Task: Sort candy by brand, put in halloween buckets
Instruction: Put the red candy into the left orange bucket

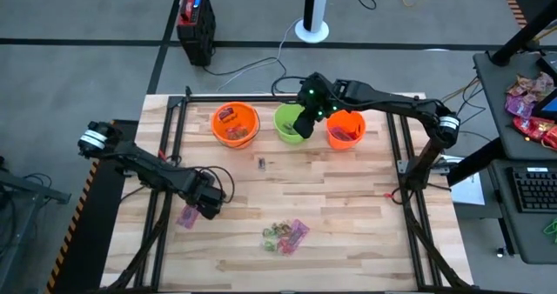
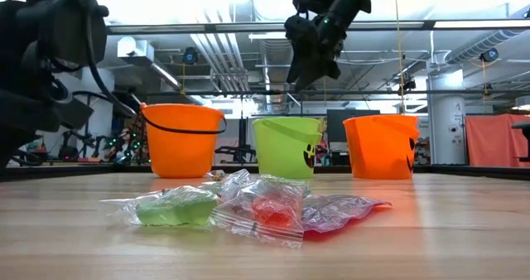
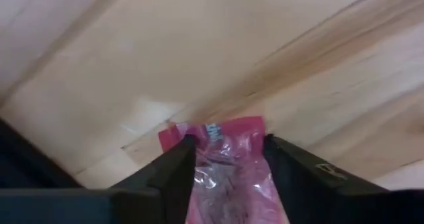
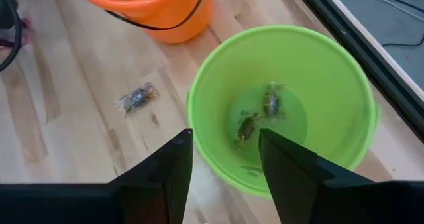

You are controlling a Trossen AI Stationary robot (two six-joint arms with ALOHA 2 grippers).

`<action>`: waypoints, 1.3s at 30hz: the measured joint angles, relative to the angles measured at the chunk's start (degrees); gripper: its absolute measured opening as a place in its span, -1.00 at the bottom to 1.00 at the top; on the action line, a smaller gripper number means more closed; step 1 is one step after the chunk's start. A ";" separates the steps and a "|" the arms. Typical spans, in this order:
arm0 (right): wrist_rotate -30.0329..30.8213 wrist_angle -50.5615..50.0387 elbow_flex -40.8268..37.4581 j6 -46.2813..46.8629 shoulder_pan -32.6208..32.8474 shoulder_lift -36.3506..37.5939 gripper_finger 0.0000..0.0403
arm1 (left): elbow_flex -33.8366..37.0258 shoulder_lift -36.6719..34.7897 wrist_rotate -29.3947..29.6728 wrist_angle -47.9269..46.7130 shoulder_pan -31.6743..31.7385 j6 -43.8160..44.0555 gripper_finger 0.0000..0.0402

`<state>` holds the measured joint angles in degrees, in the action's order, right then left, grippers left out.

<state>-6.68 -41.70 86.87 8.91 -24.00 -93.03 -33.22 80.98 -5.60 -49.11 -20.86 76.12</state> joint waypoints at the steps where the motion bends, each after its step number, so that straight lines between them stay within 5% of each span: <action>1: 0.00 -0.02 0.00 0.02 0.27 0.00 -0.19 | 0.05 0.19 -0.04 0.35 0.00 -0.06 -0.20; 8: 0.02 -0.05 0.00 0.05 1.91 0.02 -0.20 | 0.16 -0.93 1.28 2.53 -0.26 -0.07 -0.92; 18: -2.87 -4.68 -0.21 -0.65 3.63 2.71 -0.24 | -10.04 -12.04 17.02 3.13 -0.06 -8.66 -1.00; 24: -12.05 5.44 -4.61 -2.76 9.70 4.85 -0.26 | -18.85 -20.58 29.30 13.60 0.60 -29.54 -1.00; 30: -12.98 31.53 -7.66 -2.03 17.21 4.50 -0.17 | -21.97 -26.47 23.54 37.01 4.30 -55.99 -1.00; 39: -14.37 44.63 -5.64 0.56 20.76 4.22 0.10 | -22.16 -25.83 14.87 48.62 9.27 -63.79 -1.00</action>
<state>-21.05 2.93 81.23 9.47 -3.24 -88.82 -55.37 55.15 9.26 -0.49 -11.59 12.33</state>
